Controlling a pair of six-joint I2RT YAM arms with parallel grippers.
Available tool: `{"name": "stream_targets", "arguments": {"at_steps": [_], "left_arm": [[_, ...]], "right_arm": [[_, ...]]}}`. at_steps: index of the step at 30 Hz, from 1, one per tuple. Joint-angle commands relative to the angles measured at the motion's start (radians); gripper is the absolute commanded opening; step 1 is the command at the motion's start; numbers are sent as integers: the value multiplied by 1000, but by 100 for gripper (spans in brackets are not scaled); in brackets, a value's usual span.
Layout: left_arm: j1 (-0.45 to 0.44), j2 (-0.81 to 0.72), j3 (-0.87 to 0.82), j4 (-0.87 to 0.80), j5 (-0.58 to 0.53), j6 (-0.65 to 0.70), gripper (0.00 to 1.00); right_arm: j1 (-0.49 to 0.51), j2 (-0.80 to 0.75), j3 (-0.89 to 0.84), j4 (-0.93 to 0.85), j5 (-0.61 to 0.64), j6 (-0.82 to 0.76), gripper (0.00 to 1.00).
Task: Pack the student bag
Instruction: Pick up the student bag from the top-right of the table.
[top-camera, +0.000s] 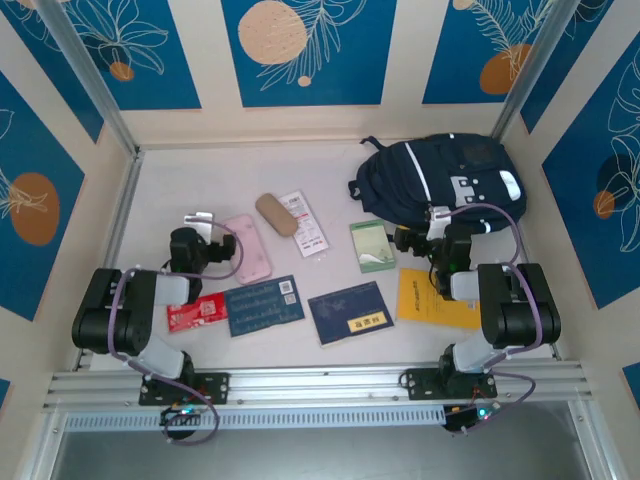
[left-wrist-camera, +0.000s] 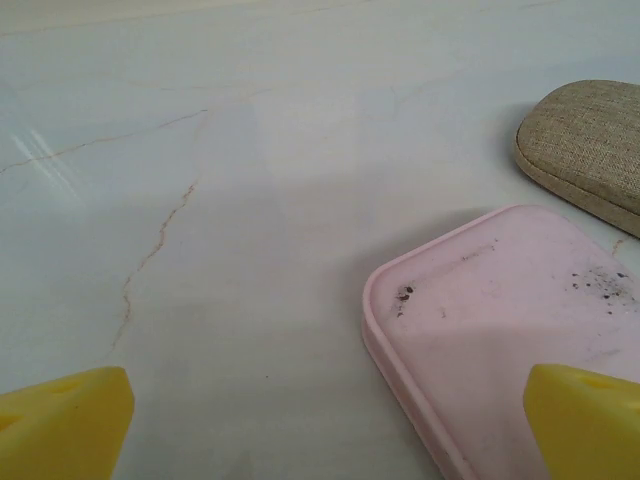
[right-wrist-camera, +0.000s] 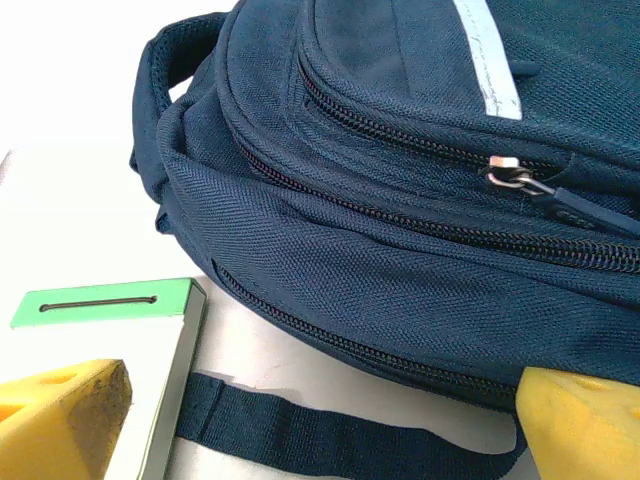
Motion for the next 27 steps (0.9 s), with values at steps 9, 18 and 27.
{"name": "stream_targets", "arguments": {"at_steps": [9, 18, 27], "left_arm": [[4, -16, 16, 11, 26, 12, 100], [3, -16, 16, 11, 24, 14, 100], [3, -15, 16, 11, 24, 14, 100]], "right_arm": [[9, -10, 20, 24, -2, -28, 99], [15, -11, 15, 31, 13, -32, 99], [-5, -7, 33, 5, -26, -19, 99]]}}
